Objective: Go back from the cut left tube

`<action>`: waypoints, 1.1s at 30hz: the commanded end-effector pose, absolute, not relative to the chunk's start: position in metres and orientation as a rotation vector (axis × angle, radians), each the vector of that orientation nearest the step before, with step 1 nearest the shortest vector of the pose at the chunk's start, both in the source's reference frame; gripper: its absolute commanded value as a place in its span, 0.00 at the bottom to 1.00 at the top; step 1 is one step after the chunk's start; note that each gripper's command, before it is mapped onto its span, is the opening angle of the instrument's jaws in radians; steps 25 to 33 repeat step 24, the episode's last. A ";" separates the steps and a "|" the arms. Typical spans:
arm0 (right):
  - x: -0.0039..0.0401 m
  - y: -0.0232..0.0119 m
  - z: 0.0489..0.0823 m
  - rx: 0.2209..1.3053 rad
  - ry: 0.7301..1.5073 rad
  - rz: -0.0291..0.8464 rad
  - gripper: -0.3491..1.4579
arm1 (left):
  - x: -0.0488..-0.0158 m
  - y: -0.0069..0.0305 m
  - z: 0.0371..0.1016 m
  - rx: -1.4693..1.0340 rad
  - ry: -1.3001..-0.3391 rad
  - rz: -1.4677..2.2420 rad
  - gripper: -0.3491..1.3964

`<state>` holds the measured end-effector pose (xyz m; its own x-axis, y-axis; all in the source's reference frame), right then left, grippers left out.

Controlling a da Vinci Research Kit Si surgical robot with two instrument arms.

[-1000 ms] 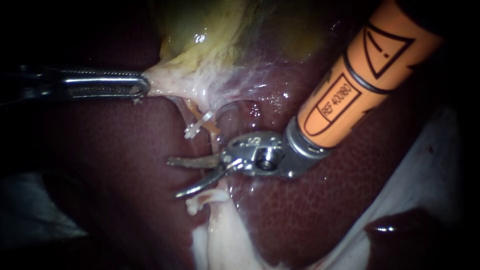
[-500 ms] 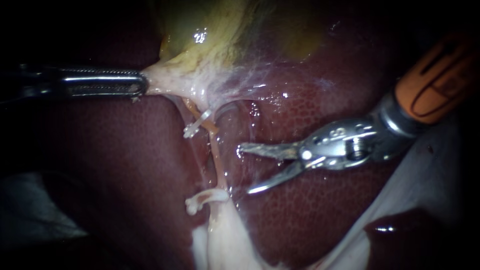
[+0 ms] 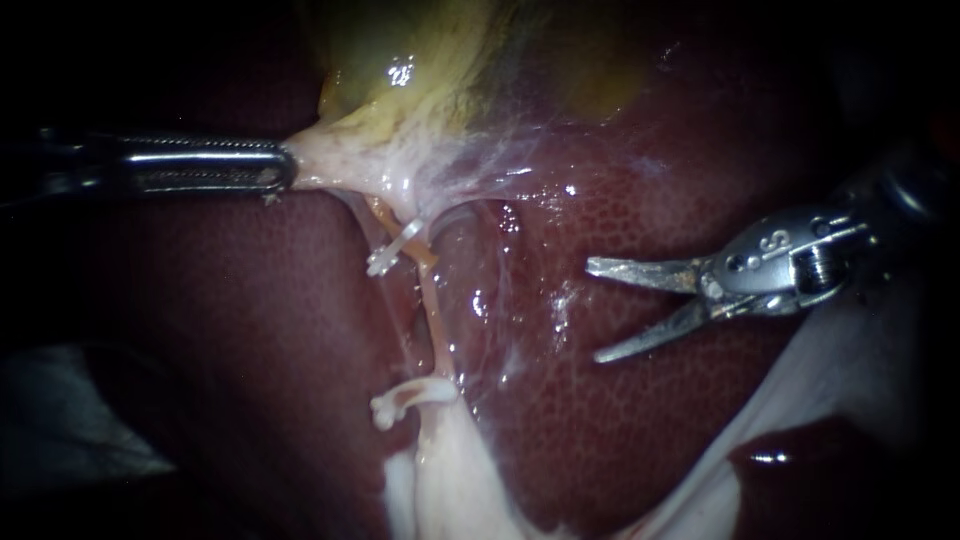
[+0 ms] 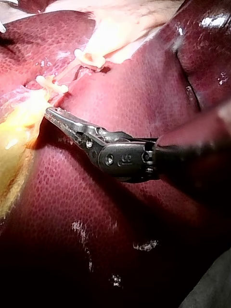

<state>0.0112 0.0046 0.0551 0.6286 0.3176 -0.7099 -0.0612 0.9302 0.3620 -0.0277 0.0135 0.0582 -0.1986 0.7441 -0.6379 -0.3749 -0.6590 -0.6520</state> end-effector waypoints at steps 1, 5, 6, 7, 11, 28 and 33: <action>0.0112 0.0046 0.0552 0.319 0.867 0.223 0.99 | -0.0279 0.0133 0.0585 -1.312 -0.454 1.931 0.00; 0.0112 0.0045 0.0552 0.319 0.867 0.223 0.99 | -0.0290 0.0127 0.0596 -1.316 -0.451 1.935 0.00; 0.0112 0.0045 0.0552 0.319 0.867 0.223 0.99 | -0.0294 0.0126 0.0600 -1.313 -0.456 1.940 0.00; 0.0112 0.0045 0.0551 0.319 0.867 0.223 0.99 | -0.0297 0.0125 0.0603 -1.313 -0.453 1.941 0.00; 0.0111 0.0044 0.0551 0.319 0.867 0.222 0.99 | -0.0308 0.0122 0.0616 -1.312 -0.461 1.951 0.00; 0.0111 0.0044 0.0551 0.322 0.869 0.221 0.99 | -0.0314 0.0119 0.0623 -1.315 -0.467 1.957 0.00; 0.0111 0.0044 0.0551 0.322 0.869 0.221 0.99 | -0.0314 0.0119 0.0623 -1.315 -0.467 1.957 0.00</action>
